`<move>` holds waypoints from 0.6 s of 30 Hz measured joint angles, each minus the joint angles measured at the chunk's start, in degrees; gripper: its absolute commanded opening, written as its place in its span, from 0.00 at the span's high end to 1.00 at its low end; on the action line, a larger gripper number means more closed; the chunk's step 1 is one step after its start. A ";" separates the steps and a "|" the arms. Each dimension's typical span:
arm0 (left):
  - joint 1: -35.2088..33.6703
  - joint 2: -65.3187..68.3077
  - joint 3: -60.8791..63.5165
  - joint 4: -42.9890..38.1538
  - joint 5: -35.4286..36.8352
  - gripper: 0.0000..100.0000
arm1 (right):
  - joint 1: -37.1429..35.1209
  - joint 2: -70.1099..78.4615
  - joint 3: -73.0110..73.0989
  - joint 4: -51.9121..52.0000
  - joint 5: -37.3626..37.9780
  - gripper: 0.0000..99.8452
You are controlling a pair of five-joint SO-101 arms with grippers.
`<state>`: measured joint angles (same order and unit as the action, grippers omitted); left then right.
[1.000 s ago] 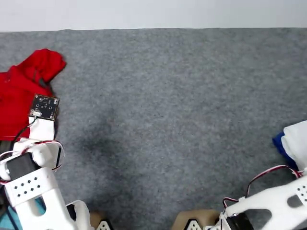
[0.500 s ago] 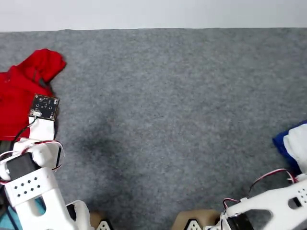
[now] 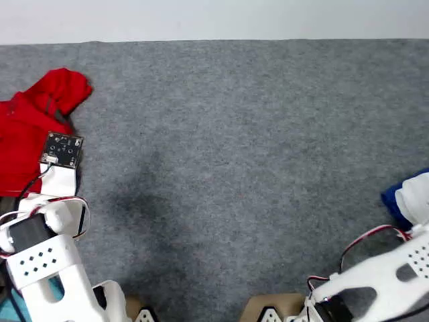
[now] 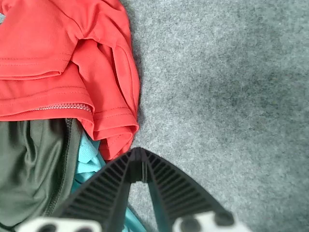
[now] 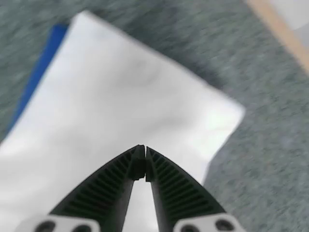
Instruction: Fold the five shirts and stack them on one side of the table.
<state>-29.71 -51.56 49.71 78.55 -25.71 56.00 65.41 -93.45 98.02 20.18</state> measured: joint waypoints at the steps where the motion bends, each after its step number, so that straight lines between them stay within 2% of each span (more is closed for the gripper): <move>1: 0.00 0.00 0.00 0.00 0.00 1.00 | -0.97 -0.53 0.00 1.58 0.00 0.99; 6: 0.00 0.00 0.00 0.00 0.00 1.00 | -4.57 -0.79 0.00 2.46 0.00 0.99; 12: 0.00 0.00 0.00 0.00 0.00 1.00 | -8.97 -0.79 0.00 2.46 -3.78 0.99; 18: 0.00 0.00 0.00 0.00 0.00 1.00 | -9.49 -5.71 5.19 2.46 -4.31 0.99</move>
<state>-29.71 -51.56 49.71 78.55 -25.71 46.51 59.69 -88.26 100.48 15.87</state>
